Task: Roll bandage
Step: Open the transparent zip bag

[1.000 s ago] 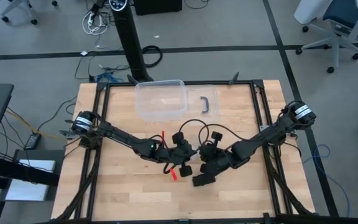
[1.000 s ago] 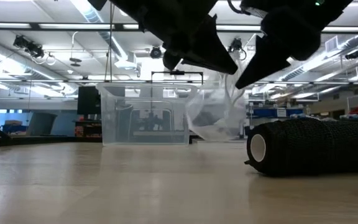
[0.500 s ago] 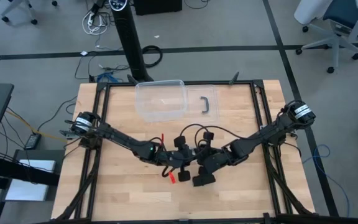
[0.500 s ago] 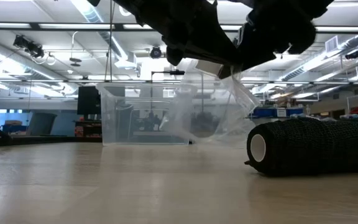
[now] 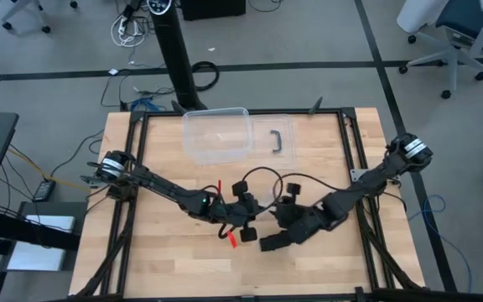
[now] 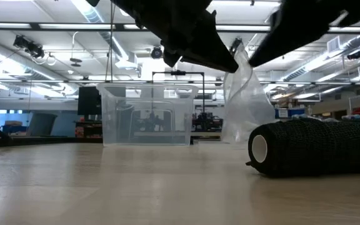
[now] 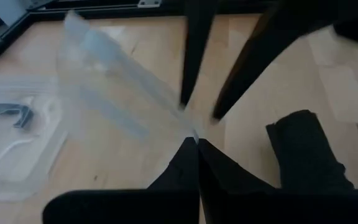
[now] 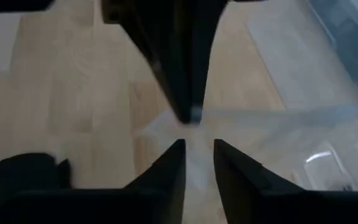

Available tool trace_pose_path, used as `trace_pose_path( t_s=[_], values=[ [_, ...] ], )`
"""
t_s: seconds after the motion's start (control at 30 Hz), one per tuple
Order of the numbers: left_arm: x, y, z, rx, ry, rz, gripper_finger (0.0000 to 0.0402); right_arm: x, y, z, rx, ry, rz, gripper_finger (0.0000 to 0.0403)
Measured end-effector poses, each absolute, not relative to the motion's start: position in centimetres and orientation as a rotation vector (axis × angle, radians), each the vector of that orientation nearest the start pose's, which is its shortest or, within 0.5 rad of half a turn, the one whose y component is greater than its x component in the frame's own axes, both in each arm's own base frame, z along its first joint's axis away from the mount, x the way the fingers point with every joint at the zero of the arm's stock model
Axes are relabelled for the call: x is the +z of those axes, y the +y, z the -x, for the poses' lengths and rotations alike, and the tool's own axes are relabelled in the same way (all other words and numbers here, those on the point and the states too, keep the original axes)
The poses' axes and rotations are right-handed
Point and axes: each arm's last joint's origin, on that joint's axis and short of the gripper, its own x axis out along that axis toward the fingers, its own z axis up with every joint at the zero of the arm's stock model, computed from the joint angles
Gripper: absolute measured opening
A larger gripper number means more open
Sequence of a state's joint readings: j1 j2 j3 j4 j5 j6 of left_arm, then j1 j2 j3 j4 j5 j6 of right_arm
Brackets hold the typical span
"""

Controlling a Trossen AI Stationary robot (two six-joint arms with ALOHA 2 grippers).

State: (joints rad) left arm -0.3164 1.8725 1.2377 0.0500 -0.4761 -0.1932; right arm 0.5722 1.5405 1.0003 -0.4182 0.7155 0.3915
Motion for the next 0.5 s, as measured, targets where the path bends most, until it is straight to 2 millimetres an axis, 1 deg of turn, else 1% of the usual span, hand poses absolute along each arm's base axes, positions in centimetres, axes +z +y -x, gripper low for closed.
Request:
trace_pose_path(
  t_s=[0.07, 0.13, 0.27, 0.37, 0.5],
  values=[
    [20.8, -11.5, -39.4, 0.206, 0.511, -0.033, 0.0000, 22.1, 15.5, -25.4, -0.316, 0.715, 0.192, 0.0100],
    [20.9, -11.5, -39.4, 0.205, 0.499, -0.027, 0.0000, 21.9, 16.3, -24.0, -0.359, 0.698, 0.182, 0.0114],
    [21.4, -11.2, -39.9, 0.208, 0.436, 0.001, 0.0000, 20.1, 17.9, -21.6, -0.439, 0.562, 0.138, 0.0134],
    [22.2, -10.6, -40.4, 0.216, 0.358, 0.033, 0.0000, 18.5, 19.5, -20.7, -0.442, 0.444, 0.118, 0.0141],
    [23.3, -9.9, -41.0, 0.222, 0.242, 0.082, 0.0000, 17.8, 21.5, -20.9, -0.434, 0.319, 0.169, 0.0140]
  ],
)
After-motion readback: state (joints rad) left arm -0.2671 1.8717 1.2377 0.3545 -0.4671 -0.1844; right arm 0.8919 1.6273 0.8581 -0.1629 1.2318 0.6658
